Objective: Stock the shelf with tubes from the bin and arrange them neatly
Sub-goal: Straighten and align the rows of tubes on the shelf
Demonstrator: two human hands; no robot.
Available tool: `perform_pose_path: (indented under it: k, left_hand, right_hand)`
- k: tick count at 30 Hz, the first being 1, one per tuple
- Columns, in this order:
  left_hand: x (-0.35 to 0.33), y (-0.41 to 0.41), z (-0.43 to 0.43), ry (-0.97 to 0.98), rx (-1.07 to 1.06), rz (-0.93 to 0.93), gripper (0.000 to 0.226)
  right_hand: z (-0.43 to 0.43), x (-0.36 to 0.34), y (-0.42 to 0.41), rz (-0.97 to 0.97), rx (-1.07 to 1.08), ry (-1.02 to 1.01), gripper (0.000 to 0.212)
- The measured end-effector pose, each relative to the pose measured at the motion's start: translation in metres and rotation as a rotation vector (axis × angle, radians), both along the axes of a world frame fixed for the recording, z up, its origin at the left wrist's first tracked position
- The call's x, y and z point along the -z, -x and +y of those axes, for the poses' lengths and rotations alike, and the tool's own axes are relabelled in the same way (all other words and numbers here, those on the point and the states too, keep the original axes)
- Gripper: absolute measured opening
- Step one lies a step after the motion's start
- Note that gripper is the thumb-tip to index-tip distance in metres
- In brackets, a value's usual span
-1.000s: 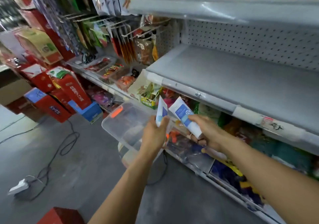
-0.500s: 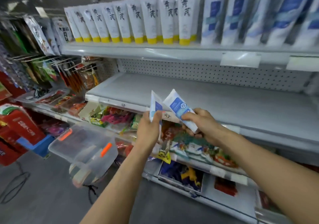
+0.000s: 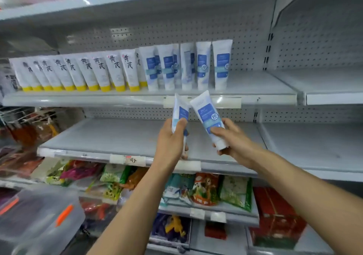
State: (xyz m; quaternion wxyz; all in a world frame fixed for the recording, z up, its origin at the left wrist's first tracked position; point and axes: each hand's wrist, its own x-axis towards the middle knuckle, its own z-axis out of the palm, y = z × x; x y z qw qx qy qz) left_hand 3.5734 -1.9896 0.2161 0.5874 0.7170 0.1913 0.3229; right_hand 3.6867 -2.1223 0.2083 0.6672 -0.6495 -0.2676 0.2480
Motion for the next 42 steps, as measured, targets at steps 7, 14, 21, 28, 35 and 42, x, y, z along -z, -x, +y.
perform_pose_path:
  k: [7,14,21,28,35,42]
  left_hand:
    - [-0.035,-0.042,-0.016,-0.042,0.038,-0.061,0.013]
    - [-0.061,-0.092,-0.014,-0.075,0.073,-0.084,0.027]
    - [-0.068,-0.129,-0.003,-0.23,0.158,-0.14,0.032]
    - [-0.072,-0.157,0.014,-0.241,0.22,-0.172,0.032]
    - [-0.069,-0.172,0.025,-0.24,0.268,-0.19,0.032]
    - [-0.068,-0.175,0.023,-0.258,0.245,-0.212,0.024]
  right_hand:
    - [-0.022,-0.049,-0.034,-0.065,0.132,-0.177,0.018]
    - [-0.015,-0.095,-0.096,-0.235,0.397,-0.131,0.026]
    - [-0.007,-0.097,-0.159,-0.358,0.417,0.028,0.038]
    - [0.019,-0.102,-0.195,-0.382,0.387,0.207,0.048]
    - [0.041,-0.108,-0.216,-0.488,0.441,0.315,0.048]
    - [0.045,-0.108,-0.231,-0.491,0.416,0.339,0.049]
